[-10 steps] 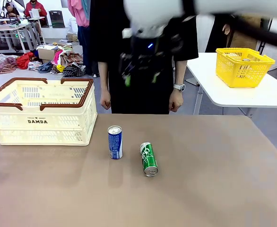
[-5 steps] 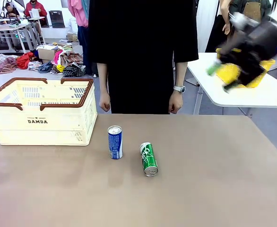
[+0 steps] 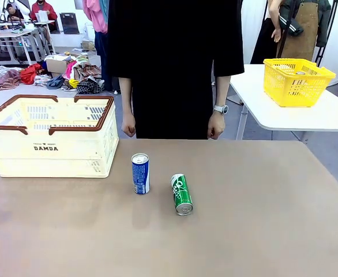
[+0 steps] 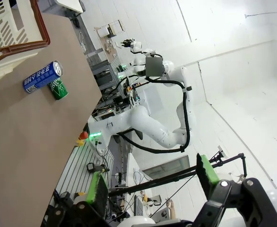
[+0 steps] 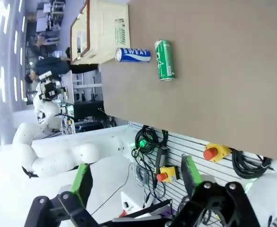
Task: Place the drinks into the Shopping basket.
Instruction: Pick up one drink and place it into the Shopping basket.
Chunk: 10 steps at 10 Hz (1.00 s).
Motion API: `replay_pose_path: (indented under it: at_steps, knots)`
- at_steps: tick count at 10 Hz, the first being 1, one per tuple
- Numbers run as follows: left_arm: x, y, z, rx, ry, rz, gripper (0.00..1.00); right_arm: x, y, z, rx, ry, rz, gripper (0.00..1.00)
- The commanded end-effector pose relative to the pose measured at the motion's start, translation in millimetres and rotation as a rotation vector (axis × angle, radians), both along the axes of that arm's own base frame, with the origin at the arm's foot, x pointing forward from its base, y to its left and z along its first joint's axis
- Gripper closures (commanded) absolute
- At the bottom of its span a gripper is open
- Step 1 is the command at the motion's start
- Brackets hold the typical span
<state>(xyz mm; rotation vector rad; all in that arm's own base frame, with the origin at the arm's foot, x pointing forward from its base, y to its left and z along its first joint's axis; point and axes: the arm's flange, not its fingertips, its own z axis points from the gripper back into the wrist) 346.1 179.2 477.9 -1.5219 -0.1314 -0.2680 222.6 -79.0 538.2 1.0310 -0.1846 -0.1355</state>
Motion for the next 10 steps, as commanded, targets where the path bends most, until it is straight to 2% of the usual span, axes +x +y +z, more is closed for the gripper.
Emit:
replay_pose_path:
  at_steps: [1, 2, 8, 9, 10]
  knots:
    - [-1.0, 0.5, 3.5, -0.012, 0.006, 0.007, 0.00, 16.8, 32.7, -47.5, 0.018, 0.011, 0.034, 0.00]
    - [-1.0, 0.5, 3.5, -0.012, 0.006, 0.007, 0.00, 0.0, 0.0, 0.0, 0.000, 0.000, 0.000, 0.00]
    - [0.0, -0.1, -0.1, 0.000, 0.000, 0.000, 0.00, 0.0, 0.0, 0.0, 0.000, 0.000, 0.000, 0.00]
    - [32.5, -32.1, 34.5, 0.057, 0.016, -0.152, 0.00, 0.0, 0.0, 0.0, 0.000, 0.000, 0.000, 0.00]
    - [76.3, -82.8, 76.5, 0.237, 0.074, -0.341, 0.00, 0.0, 0.0, 0.0, 0.000, 0.000, 0.000, 0.00]
